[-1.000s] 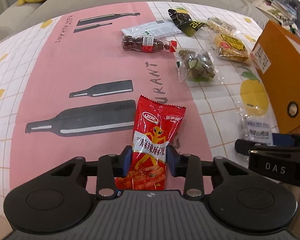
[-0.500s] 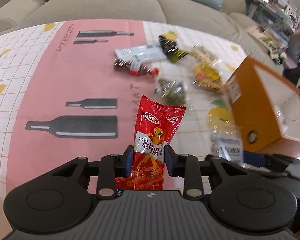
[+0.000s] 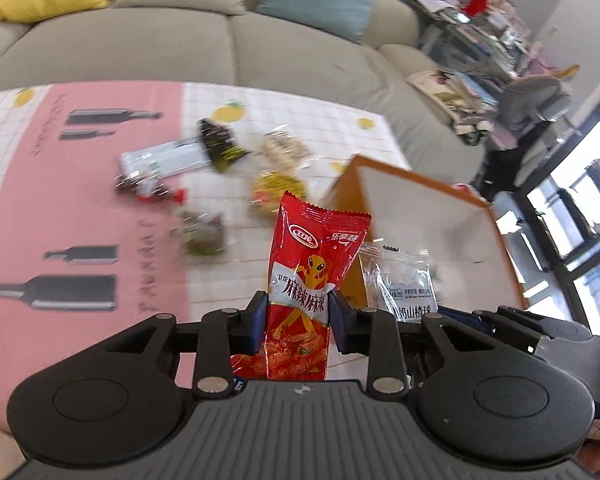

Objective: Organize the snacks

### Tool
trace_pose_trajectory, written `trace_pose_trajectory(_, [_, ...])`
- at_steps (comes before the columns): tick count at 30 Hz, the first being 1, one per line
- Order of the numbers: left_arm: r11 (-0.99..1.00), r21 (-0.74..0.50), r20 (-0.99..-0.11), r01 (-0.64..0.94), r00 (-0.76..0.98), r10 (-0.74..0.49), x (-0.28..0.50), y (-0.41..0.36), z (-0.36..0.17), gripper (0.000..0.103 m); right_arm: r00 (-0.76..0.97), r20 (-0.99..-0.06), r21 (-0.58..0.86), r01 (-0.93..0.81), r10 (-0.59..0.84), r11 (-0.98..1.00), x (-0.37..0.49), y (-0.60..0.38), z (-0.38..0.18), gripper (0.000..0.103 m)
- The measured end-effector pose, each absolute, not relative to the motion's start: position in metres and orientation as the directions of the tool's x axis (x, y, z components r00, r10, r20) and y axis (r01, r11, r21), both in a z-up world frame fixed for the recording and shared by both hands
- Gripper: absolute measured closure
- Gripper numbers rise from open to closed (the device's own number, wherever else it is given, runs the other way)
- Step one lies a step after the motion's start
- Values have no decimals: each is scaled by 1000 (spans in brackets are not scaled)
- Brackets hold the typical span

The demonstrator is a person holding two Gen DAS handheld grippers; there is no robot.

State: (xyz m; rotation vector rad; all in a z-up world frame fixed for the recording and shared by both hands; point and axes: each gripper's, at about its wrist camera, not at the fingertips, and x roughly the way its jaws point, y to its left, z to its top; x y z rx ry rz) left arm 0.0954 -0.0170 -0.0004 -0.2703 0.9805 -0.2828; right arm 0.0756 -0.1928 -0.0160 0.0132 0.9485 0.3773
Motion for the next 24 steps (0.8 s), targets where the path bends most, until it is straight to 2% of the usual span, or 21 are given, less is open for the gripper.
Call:
trace_pose_trajectory(12, [881, -378, -731, 283, 493, -472, 138, -116, 33, 67, 589, -779, 101, -222, 216, 970, 91, -296, 38, 45])
trace_pose_trajectory(19, [862, -374, -752, 341, 433, -497, 167, -162, 22, 67, 579, -799, 60, -192, 162, 980, 109, -329, 35, 45])
trace_pose_trajectory(24, [858, -398, -781, 325, 372, -502, 194, -179, -1, 67, 547, -826, 33, -191, 134, 981, 130, -341, 21, 45])
